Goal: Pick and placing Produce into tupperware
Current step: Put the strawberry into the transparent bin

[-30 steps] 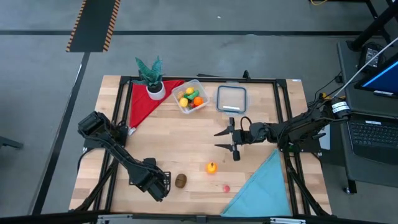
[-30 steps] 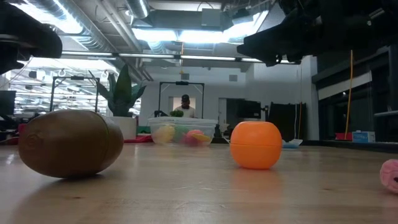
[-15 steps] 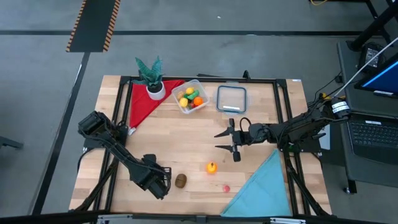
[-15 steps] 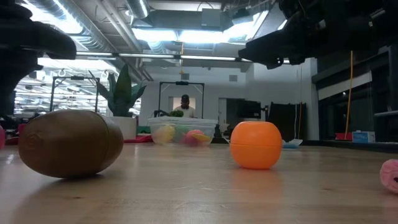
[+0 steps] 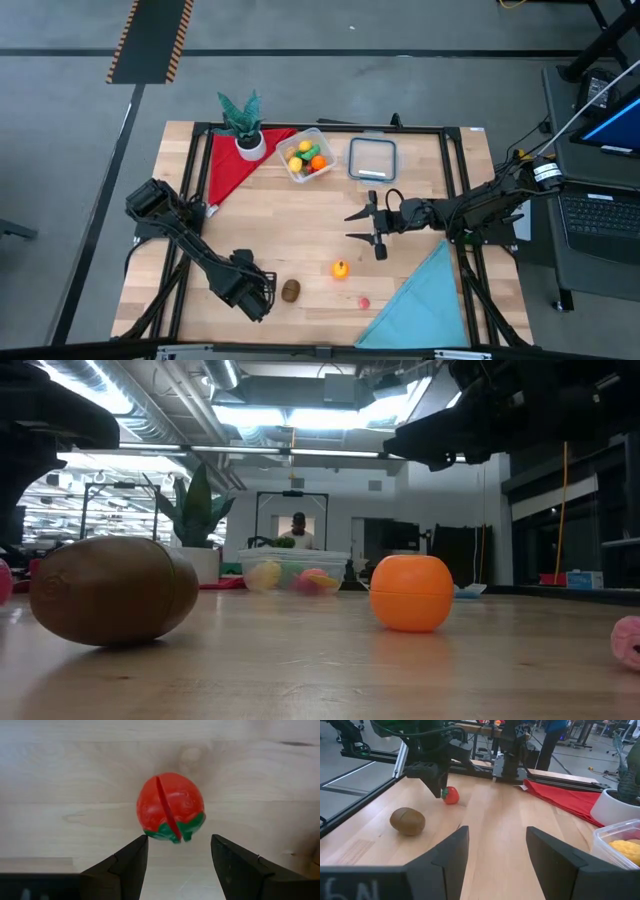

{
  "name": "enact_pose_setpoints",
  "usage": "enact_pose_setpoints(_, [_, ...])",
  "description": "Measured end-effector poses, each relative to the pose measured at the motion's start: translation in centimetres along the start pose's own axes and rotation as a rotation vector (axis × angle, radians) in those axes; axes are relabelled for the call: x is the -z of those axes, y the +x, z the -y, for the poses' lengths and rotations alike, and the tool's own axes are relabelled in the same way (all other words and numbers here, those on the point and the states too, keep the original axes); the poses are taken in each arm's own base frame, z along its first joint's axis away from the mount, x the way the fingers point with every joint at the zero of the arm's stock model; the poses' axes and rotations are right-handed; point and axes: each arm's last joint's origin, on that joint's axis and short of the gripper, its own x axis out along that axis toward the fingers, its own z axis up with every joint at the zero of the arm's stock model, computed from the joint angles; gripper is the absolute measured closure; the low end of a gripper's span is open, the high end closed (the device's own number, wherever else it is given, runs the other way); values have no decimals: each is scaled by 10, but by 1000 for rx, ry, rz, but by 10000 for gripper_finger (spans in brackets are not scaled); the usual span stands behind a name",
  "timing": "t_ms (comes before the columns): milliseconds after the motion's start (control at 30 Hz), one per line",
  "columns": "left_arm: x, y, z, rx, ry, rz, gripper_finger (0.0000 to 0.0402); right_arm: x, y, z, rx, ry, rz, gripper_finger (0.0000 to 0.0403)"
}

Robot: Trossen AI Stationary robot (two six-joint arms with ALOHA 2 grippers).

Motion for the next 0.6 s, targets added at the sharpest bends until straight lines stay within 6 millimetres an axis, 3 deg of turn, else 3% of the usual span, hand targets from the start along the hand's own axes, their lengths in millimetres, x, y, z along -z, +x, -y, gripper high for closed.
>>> enact_pose_setpoints(367, [0, 0, 0, -1, 1, 2, 194, -1, -1, -9, -34, -9, 4, 202])
enact_pose_setpoints(600, [-1, 0, -1, -4, 1, 11, 155, -1, -1, -10, -38, -10, 5, 202])
